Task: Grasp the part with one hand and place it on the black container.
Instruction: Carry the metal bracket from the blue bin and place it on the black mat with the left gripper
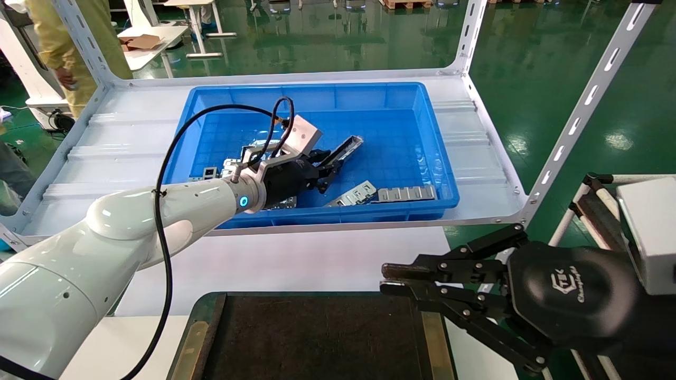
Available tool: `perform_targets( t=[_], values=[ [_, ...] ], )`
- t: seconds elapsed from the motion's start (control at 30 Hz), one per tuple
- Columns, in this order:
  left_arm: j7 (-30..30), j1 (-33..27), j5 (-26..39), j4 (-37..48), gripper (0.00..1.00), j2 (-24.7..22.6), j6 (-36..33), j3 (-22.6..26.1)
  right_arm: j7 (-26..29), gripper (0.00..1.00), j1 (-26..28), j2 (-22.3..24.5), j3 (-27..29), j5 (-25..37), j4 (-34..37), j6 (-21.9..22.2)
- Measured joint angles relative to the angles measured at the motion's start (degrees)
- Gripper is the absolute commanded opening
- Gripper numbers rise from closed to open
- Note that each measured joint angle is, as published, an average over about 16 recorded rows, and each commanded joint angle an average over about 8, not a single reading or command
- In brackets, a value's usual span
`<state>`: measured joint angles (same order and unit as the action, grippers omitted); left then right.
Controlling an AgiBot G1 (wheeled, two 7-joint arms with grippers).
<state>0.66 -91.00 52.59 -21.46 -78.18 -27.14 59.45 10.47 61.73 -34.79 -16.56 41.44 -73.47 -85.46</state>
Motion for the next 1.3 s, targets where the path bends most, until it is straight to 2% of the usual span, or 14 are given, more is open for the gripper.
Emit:
perform_targets(
  t=[0.37,0.87,1.1,1.3],
  values=[
    [5.1,-2.5,-5.8,0.4,0.00,0.9,-5.9,-1.1,0.0,0.00,0.0,0.0,0.0,0.0,0.0,0.0],
    [12.4,-1.4,-13.1,0.4,0.00,8.0,-28.6,-4.9,0.0,0.00,0.0,0.0,-0.1,-0.1,0.0,0.0],
    [11.9,2.0,-15.2,-5.7,0.00,13.0,-35.2,-5.7,-0.1,0.00,0.0,0.0,-0.1,-0.1,0.0,0.1],
    [9.5,7.2,-16.9,-16.5,0.00,18.4,-35.7,-6.0,-0.1,0.00,0.0,0.1,-0.1,-0.1,0.0,0.1]
  ],
)
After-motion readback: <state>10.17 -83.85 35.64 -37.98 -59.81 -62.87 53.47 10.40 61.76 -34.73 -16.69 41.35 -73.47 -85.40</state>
